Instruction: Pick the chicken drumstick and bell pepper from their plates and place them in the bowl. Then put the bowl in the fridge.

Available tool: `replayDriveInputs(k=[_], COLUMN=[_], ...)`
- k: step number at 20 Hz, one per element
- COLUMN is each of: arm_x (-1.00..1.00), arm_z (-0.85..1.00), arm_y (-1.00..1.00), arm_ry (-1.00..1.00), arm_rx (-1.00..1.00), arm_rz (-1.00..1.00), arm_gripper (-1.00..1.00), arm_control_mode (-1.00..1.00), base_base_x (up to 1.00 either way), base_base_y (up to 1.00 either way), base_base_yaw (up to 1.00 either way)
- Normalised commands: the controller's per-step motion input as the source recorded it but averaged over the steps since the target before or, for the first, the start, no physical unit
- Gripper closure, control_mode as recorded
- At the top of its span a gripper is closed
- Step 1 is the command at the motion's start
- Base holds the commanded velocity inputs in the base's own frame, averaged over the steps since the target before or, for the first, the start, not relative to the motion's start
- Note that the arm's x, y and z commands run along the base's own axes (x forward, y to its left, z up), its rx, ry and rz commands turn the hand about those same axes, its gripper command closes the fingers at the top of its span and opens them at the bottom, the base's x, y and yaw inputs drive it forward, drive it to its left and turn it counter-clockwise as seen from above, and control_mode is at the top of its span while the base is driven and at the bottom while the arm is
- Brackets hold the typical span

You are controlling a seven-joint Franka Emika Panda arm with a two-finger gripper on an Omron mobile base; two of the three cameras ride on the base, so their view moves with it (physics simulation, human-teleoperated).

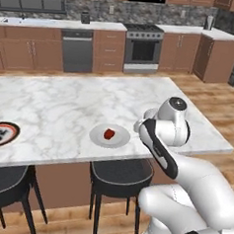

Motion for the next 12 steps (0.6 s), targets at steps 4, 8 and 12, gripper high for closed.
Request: replayDriveInputs(k=[4,8,12], arm_x=[0.00,0.00,0.00], arm_z=[0.00,0.00,0.00], arm_y=[0.00,0.00,0.00], arm_ry=[0.00,0.00,0.00], arm_rx=[0.00,0.00,0.00], arm_rz=[0.00,0.00,0.00], arm_gripper=[1.00,1.00,1.00], arm_control_mode=[1.00,1.00,1.00], base_base_x=[0.51,0.42,0.50], base_base_y=[-0.02,0.00,0.00], base_base_yaw=[0.20,0.17,0.14])
